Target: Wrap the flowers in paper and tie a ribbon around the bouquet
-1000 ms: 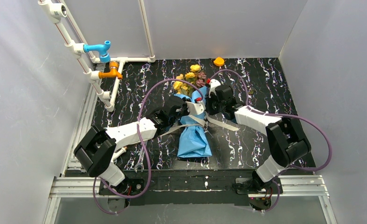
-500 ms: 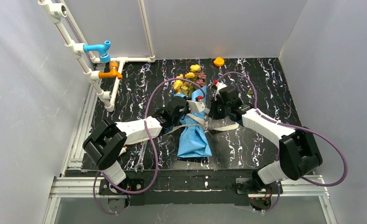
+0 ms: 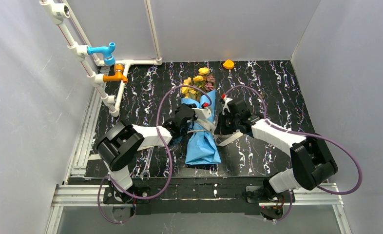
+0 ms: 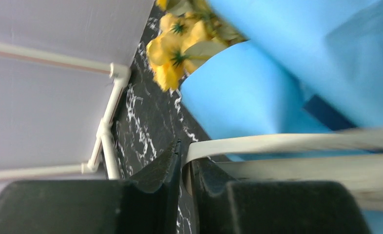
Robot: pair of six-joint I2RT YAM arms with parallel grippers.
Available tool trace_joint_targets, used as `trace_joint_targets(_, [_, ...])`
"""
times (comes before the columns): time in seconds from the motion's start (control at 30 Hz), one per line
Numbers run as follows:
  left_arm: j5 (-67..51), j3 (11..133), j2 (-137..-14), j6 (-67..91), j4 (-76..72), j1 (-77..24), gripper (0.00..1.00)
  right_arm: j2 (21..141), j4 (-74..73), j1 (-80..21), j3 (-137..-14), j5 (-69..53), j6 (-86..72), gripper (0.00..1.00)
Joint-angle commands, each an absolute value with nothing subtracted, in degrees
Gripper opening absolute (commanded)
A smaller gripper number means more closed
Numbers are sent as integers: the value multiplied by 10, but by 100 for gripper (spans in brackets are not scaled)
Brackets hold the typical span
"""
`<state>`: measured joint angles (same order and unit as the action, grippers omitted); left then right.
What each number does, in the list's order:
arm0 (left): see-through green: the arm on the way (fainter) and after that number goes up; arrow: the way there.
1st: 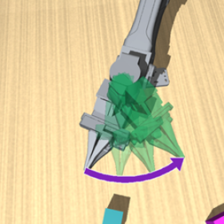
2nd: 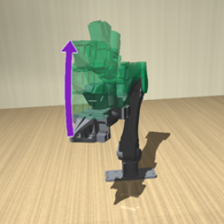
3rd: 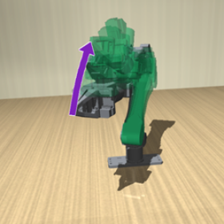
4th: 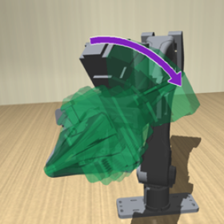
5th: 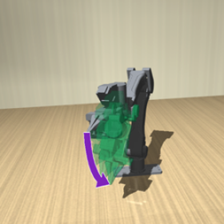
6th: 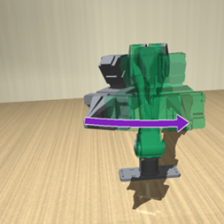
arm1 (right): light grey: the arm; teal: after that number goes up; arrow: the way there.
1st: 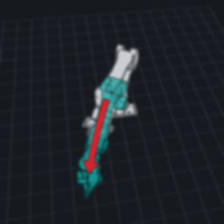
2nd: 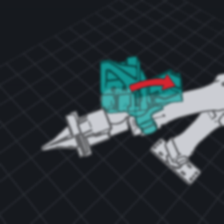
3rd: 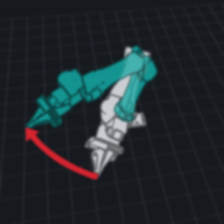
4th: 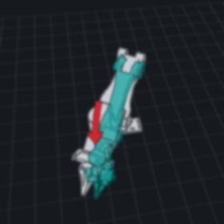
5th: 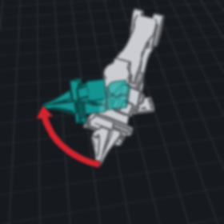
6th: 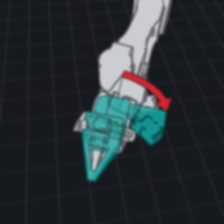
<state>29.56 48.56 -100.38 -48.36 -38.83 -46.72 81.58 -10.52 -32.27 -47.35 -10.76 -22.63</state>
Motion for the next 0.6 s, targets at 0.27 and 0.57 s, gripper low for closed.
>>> trace_joint_targets(0.27, [371,440,-948,-430,-482,-452,44,823,-168,-323,-453,-100,-218,1])
trace_joint_targets(0.57, [369,395,-872,-419,-460,-462,90,843,-175,-322,-485,-94,-208,1])
